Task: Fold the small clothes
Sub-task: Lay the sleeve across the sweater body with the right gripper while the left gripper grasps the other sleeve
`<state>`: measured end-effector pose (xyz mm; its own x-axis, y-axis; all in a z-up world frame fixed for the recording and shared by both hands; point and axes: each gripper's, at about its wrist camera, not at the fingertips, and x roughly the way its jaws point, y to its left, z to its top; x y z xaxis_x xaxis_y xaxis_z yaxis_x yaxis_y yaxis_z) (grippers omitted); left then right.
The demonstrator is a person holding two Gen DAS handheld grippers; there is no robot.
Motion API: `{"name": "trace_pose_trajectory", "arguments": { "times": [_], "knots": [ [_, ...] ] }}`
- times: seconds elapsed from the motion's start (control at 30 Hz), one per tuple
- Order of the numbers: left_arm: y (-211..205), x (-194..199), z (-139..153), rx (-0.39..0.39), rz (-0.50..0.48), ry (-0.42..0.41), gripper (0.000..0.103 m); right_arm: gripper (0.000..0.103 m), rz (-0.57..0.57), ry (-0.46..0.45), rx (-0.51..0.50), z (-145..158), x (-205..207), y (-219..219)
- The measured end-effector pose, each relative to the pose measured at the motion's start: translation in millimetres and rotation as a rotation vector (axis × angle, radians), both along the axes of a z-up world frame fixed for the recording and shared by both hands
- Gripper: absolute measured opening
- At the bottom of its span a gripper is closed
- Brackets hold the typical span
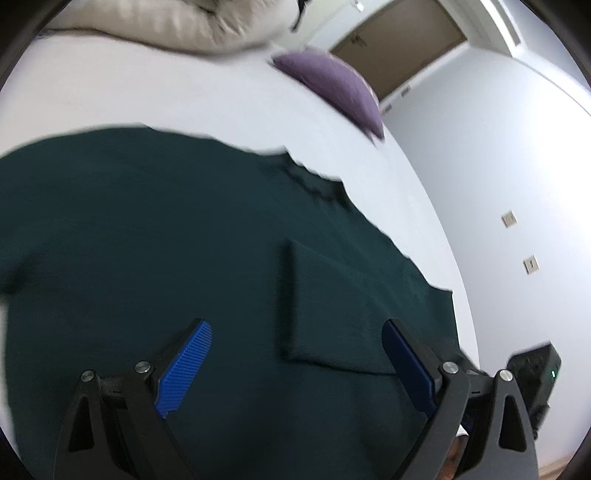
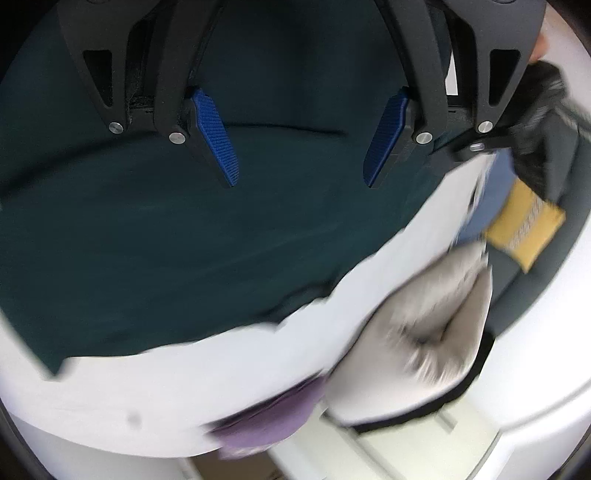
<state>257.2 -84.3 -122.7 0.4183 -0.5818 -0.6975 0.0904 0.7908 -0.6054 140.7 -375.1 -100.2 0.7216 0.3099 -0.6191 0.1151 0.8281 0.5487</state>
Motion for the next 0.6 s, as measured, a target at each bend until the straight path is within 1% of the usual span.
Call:
{"name": "trace_pose_trajectory", "arguments": {
  "times": [0.07,0.1,0.13,0.17,0.2,0.23,0.27,0.3,0.33,0.4,0.47,0.5,0.53,0.57,0.6],
  "knots": [
    [-18.1,10.6,-8.8,0.02,-0.027,0.031,0.088,0.069,-0.051,-0.014,0.059,4.4,-33.4,-36.1],
    [-28.9,17.7,-14.5,0.052,-0.035,0.047,0.08,0.07,-0.076,-0.013,0.083,3.6,-42.4,-50.0],
    [-34.5,21.9,-16.5,0.081,-0.034,0.043,0.077,0.07,-0.094,-0.009,0.097,12.2,-42.1,-63.8],
    [-39.1,24.6,-16.9,0.11,-0.035,0.035,0.075,0.07,-0.121,0.02,0.117,10.9,-49.0,-74.2],
    [-43.9,28.0,-16.2,0.144,-0.035,0.028,0.067,0.07,-0.134,0.027,0.126,8.4,-54.0,-85.8],
    [-48.0,30.8,-14.4,0.186,-0.034,0.023,0.047,0.07,-0.145,0.031,0.134,6.2,-59.8,-95.9],
    [-50.3,32.0,-13.4,0.215,-0.034,0.023,0.035,0.07,-0.155,0.033,0.137,6.3,-61.1,-101.2],
    [-50.5,32.5,-12.7,0.234,-0.035,0.026,0.02,0.07,-0.173,0.039,0.142,3.5,-61.5,-109.9],
    [-47.3,32.6,-10.1,0.223,-0.042,0.027,0.009,0.07,-0.185,0.043,0.149,0.9,-62.9,-117.8],
    [-37.2,29.1,0.3,0.191,-0.048,0.005,0.009,0.07,-0.204,0.045,0.171,-7.5,-64.8,-132.3],
    [-27.2,22.5,12.8,0.214,-0.038,-0.049,0.008,0.07,-0.224,0.046,0.205,-11.5,-68.9,-142.8],
    [-18.6,20.6,20.9,0.228,-0.023,-0.084,0.008,0.07,-0.234,0.048,0.225,-17.1,-68.2,-146.3],
    [-10.8,20.0,24.8,0.224,-0.007,-0.103,0.008,0.07,-0.241,0.048,0.246,-20.5,-72.3,-153.0],
    [-2.7,20.5,27.2,0.214,0.013,-0.115,0.008,0.07,-0.248,0.046,0.276,-22.3,-81.8,-160.6],
    [8.6,22.9,26.9,0.194,0.035,-0.115,0.008,0.07,-0.258,0.045,0.315,-24.2,-82.3,-164.4]
  ]
}}
